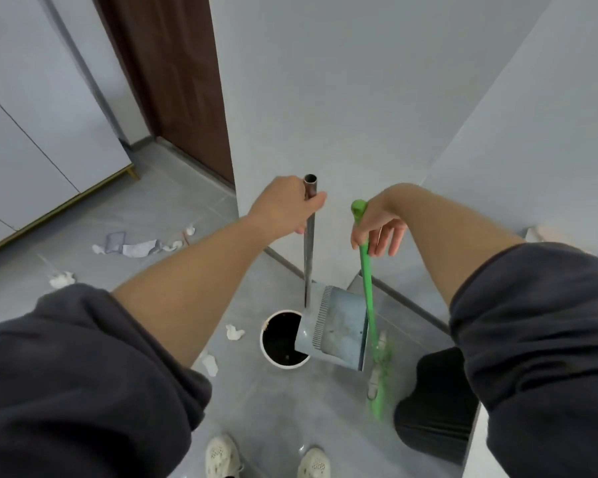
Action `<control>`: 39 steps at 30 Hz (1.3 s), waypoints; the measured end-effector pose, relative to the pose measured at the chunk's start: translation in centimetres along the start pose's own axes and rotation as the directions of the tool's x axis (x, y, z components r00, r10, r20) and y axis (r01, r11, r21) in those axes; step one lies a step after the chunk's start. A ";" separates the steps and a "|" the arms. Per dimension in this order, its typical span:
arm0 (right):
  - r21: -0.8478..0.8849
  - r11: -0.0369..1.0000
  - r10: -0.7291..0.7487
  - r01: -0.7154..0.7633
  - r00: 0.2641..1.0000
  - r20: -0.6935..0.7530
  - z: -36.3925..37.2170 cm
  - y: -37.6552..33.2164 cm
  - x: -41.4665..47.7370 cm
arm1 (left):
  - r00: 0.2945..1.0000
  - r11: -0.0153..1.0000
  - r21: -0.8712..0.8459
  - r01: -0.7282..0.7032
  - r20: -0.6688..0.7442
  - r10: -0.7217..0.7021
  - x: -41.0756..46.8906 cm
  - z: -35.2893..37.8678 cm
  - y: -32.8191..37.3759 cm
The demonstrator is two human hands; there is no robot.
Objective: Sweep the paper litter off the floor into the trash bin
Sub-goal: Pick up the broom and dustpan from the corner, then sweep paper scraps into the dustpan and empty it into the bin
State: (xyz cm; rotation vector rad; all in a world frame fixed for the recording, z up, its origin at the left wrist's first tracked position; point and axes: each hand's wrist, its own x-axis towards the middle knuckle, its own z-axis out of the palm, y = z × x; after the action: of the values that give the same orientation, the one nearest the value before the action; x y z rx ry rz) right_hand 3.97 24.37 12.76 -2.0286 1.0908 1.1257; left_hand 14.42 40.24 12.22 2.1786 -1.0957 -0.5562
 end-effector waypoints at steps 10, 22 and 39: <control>-0.115 0.991 -0.087 0.073 0.989 -0.121 0.7 -14.6 -4.0 | 0.990 0.984 0.175 0.032 -0.138 -0.007 -3.6 -13.1 -9.6; -0.485 0.851 -0.262 0.201 0.963 -0.061 8.9 -26.3 2.4 | 0.943 0.855 0.400 0.330 -0.189 -0.276 -9.3 -15.5 -24.0; -0.517 0.732 -0.339 0.444 0.895 0.288 20.3 -28.2 21.0 | 0.799 0.724 0.365 0.586 -0.108 -0.592 -9.8 -4.4 -37.6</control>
State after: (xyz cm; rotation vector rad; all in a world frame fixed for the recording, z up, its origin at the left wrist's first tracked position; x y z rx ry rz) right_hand 26.52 46.41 -12.83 -2.3894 0.1910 1.4783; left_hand 32.42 66.99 -9.98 2.8988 -0.5052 -0.6702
